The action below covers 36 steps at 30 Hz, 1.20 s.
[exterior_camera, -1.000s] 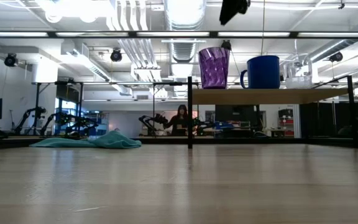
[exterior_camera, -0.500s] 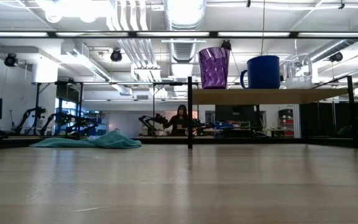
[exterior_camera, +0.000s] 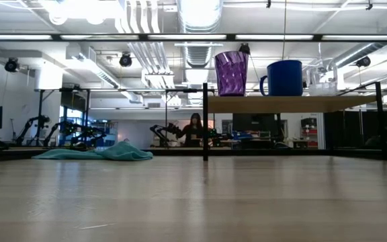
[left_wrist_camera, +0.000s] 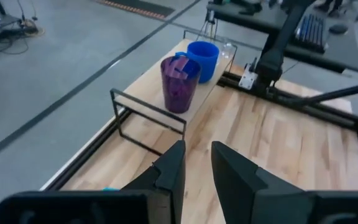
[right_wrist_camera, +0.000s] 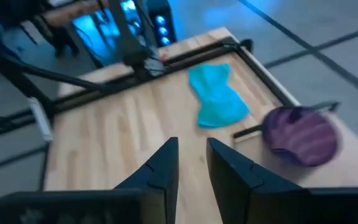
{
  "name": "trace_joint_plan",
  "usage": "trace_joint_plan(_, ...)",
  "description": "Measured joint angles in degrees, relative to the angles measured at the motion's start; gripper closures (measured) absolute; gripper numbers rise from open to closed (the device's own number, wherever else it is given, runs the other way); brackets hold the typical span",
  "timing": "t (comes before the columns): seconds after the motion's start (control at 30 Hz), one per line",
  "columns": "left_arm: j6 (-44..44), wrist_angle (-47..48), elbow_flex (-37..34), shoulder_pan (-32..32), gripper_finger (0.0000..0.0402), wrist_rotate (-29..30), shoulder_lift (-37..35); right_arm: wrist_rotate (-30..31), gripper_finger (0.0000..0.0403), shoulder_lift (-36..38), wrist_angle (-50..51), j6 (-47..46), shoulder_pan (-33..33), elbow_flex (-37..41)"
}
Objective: Stack small to large cups/mugs on shelf
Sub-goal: Return to Home Position
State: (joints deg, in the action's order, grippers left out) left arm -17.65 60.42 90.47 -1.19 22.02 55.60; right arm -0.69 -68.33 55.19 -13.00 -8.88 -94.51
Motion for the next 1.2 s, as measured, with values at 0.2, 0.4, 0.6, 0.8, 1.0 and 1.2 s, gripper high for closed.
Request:
trace_joint_plan(0.2, -0.06, -11.87, -12.3, 0.0, 0.0338, 0.0, -5.49, -5.0, 0.0326, 9.98, -13.32, -4.95, 1.09, 17.13)
trace_joint_plan(0.4, -2.07, -19.35, -22.35, 0.0, 0.0338, -0.07, -11.16, -5.92, 0.0326, 18.8, -26.33, -6.45, 2.03, 31.22)
trace_joint_plan(0.6, -3.12, -25.56, -30.58, 0.0, 0.0338, -0.35, -16.07, -5.8, 0.0326, 27.71, -37.4, -6.49, 2.03, 44.41)
trace_joint_plan(0.8, -3.12, -28.92, -37.33, 0.0, 0.0338, -0.41, -22.22, -5.8, 0.0326, 34.96, -40.62, -7.14, 2.03, 52.9)
trace_joint_plan(1.0, -4.35, -29.6, -42.23, 0.0, 0.0338, -0.37, -30.63, -5.8, 0.0326, 39.93, -40.9, -7.56, 2.01, 57.61)
trace_joint_plan(1.2, -4.3, -30.63, -47.39, 0.0, 0.0338, -0.01, -38.49, -7.26, 0.0326, 44.23, -41.3, -7.08, 2.01, 61.51)
